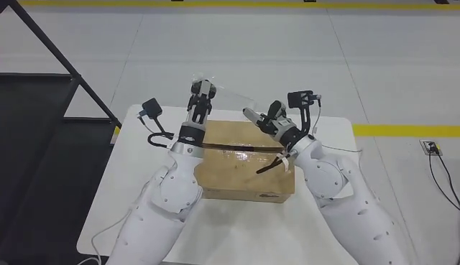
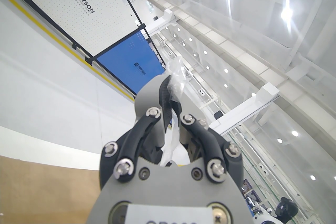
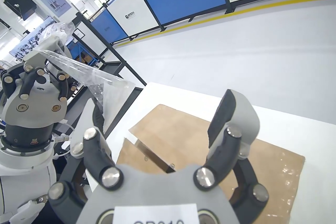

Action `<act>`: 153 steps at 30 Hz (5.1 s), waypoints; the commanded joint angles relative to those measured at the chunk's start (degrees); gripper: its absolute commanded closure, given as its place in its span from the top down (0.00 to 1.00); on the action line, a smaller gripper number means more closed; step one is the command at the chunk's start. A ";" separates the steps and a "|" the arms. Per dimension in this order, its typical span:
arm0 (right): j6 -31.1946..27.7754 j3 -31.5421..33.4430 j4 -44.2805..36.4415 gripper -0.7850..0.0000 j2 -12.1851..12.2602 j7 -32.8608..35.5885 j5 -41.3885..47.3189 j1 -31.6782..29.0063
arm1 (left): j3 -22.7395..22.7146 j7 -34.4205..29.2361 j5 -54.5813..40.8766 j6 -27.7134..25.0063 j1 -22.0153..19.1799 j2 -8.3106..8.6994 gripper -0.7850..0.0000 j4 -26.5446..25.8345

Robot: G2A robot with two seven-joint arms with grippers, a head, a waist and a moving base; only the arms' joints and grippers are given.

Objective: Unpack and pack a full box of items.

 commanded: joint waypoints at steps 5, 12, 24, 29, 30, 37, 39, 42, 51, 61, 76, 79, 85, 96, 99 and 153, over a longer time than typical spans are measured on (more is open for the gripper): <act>-1.27 0.07 -0.25 0.30 -0.05 -0.41 -1.55 -0.61 | -0.71 -0.14 0.41 -0.02 0.64 -0.49 0.00 -0.23; -1.70 0.51 -0.57 0.00 -0.14 -0.75 -2.28 -1.30 | -1.43 -0.18 1.11 0.02 1.19 -1.06 0.00 -0.07; -1.29 1.69 -0.86 0.00 -0.35 -0.48 -1.95 -1.81 | -2.74 -0.67 1.77 -0.25 1.77 -1.99 0.00 0.08; -4.72 2.64 -1.59 0.13 -0.30 -0.76 -0.09 -2.61 | -3.14 -0.87 1.93 -0.19 1.92 -2.38 0.00 0.11; -5.48 2.72 -1.86 0.18 -0.27 -0.71 -0.18 -2.79 | -3.13 -1.01 2.03 -0.15 1.94 -2.47 0.00 0.18; -7.31 0.96 -3.17 0.31 -0.45 -1.64 -4.04 -3.13 | -2.67 -1.66 2.52 0.20 1.66 -3.15 0.00 0.64; -6.54 0.37 -3.30 0.38 -0.55 -2.65 -6.36 -3.06 | -2.66 -1.74 2.53 0.26 1.61 -3.34 0.00 0.73; -4.96 -0.46 -3.81 0.46 -0.64 -5.29 -11.77 -3.33 | -2.77 -1.60 2.34 0.42 1.55 -3.63 0.00 0.82; 0.21 -2.73 -5.10 0.42 -1.17 -12.35 -22.50 -5.49 | -2.74 -0.75 0.16 2.16 0.68 -4.75 0.00 1.06; 5.46 -4.80 -4.65 0.42 -1.98 -15.64 -31.33 -5.84 | -2.74 -0.90 0.84 2.78 0.36 -5.66 0.00 1.48; 11.09 -7.56 -0.68 0.36 -3.86 -17.74 -37.38 -4.20 | -3.42 -1.35 1.53 2.67 0.50 -6.79 0.00 1.88; 12.02 -7.52 -0.08 0.35 -4.18 -18.83 -38.01 -4.18 | -3.75 -1.66 1.48 2.78 0.55 -6.97 0.00 1.99; 12.76 -7.09 0.56 0.37 -4.70 -20.35 -38.75 -4.20 | -4.29 -1.99 1.58 2.95 0.70 -7.34 0.00 2.15; 11.84 -6.19 0.71 0.02 -5.35 -20.84 -40.28 -4.58 | -5.12 -2.33 2.04 3.02 0.89 -7.97 0.00 2.30; 11.11 -5.81 0.54 0.00 -5.48 -20.74 -40.18 -4.82 | -5.45 -2.40 2.14 3.13 0.97 -8.12 0.00 2.43; 0.85 8.72 -3.15 0.00 -5.83 -5.15 -16.58 -4.81 | -13.71 -2.57 3.01 2.88 1.27 -9.90 1.00 3.15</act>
